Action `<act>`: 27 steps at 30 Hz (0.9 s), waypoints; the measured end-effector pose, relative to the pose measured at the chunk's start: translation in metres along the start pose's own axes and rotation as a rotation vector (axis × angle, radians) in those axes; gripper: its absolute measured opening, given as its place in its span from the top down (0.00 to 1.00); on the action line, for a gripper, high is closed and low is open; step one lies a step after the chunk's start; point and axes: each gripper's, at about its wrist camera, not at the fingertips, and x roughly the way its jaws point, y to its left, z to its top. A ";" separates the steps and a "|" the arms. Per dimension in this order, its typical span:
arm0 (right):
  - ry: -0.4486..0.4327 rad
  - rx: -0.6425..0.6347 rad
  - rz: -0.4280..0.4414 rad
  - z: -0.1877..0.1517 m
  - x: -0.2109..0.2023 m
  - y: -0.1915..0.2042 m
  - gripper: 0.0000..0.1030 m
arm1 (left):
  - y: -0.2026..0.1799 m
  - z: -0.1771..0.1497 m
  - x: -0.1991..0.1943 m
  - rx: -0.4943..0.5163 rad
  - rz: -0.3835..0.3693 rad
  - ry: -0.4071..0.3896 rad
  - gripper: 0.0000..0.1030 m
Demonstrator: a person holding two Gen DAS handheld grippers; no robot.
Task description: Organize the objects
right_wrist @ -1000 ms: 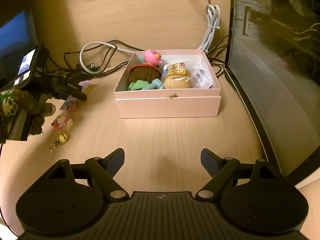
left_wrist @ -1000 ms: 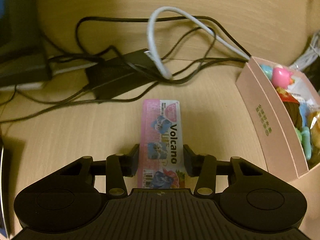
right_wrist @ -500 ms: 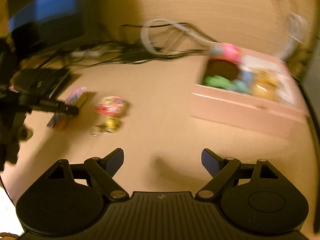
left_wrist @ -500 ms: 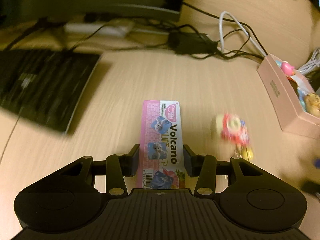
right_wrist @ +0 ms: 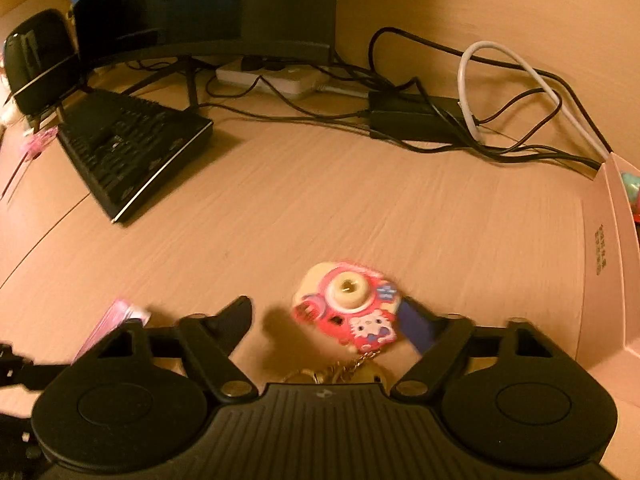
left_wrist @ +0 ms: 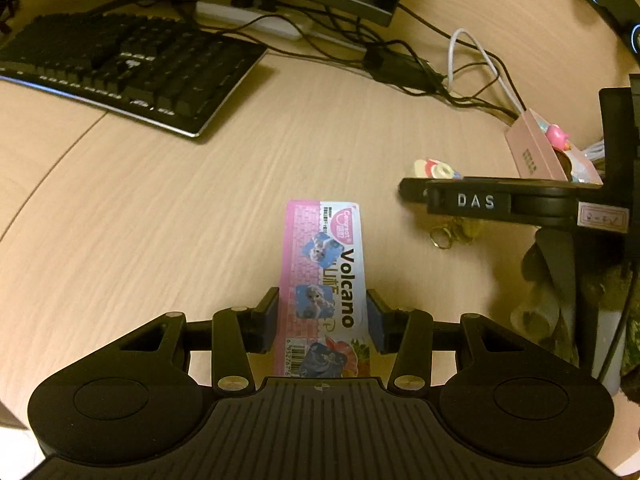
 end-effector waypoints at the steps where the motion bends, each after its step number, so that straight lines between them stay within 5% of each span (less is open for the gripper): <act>1: 0.002 -0.007 0.003 0.000 0.000 0.000 0.45 | 0.001 0.000 -0.001 -0.005 -0.002 0.000 0.53; 11: 0.022 -0.030 -0.029 -0.048 -0.054 -0.034 0.46 | -0.038 0.005 0.017 0.098 -0.061 0.028 0.53; 20: -0.002 -0.048 -0.302 -0.103 -0.117 -0.090 0.46 | -0.105 0.002 0.043 0.228 -0.168 0.062 0.53; 27: -0.038 -0.029 -0.188 -0.107 -0.127 -0.067 0.43 | -0.124 0.004 0.054 0.262 -0.183 0.065 0.53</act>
